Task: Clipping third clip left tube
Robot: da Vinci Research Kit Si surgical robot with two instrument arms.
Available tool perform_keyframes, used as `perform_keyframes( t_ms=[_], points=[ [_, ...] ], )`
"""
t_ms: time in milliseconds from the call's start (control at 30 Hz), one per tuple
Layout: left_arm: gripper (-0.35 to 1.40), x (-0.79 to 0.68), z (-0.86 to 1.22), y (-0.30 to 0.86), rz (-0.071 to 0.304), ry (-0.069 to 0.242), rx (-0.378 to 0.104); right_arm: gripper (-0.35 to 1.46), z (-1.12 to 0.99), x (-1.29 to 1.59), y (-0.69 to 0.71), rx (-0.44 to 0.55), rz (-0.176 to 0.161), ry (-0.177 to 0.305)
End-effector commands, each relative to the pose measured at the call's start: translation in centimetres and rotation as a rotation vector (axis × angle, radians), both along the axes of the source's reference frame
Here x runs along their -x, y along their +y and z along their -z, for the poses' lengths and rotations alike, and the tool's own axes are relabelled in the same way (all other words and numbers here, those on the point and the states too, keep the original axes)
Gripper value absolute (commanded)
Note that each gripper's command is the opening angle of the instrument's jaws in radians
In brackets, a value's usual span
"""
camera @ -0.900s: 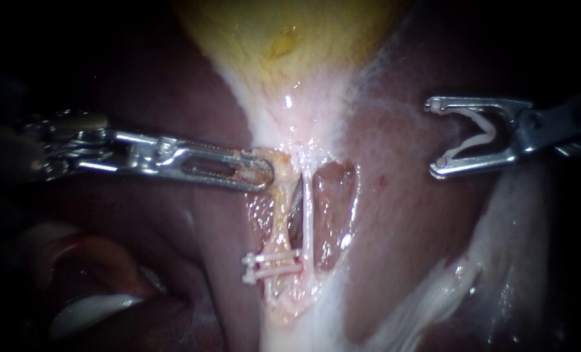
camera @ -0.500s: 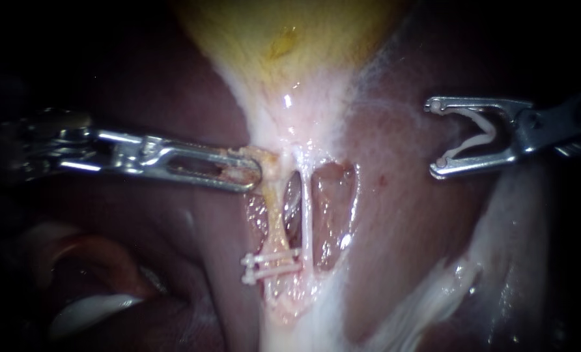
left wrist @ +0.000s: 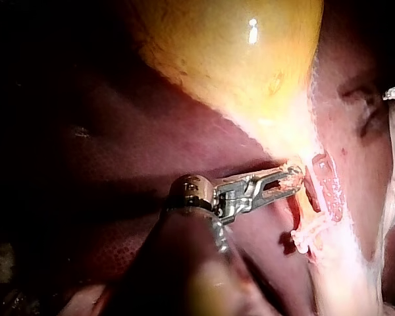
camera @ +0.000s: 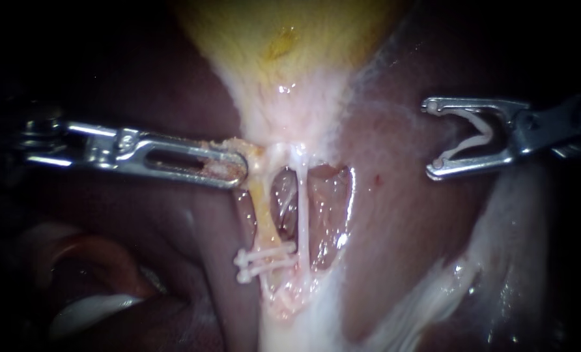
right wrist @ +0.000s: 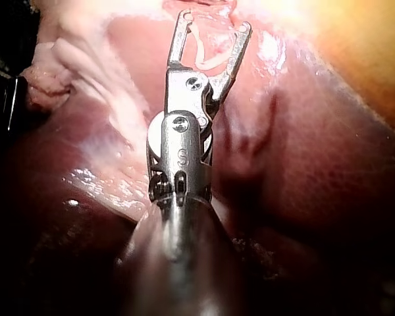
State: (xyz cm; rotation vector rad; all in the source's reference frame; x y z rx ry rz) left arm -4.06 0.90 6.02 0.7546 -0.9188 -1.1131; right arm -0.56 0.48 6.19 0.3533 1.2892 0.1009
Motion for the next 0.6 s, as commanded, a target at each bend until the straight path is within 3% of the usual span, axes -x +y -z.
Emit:
perform_keyframes(
  t_ms=[33, 400, 600],
  points=[
    [-0.35, 0.00, -0.01, 0.00, 0.000, 0.000, 0.001, 0.50, -0.04, -0.07, -0.05, -0.005, 0.007, -0.017],
    [-0.35, 0.01, -0.02, 0.00, 0.001, 0.001, 0.001, 0.49, -0.50, -0.83, -0.51, -0.098, 0.014, -0.032],
    [-0.35, 0.01, -0.02, -0.01, 0.001, 0.001, 0.001, 0.49, -0.83, -1.21, -0.79, -0.134, 0.037, -0.056]
  ],
)
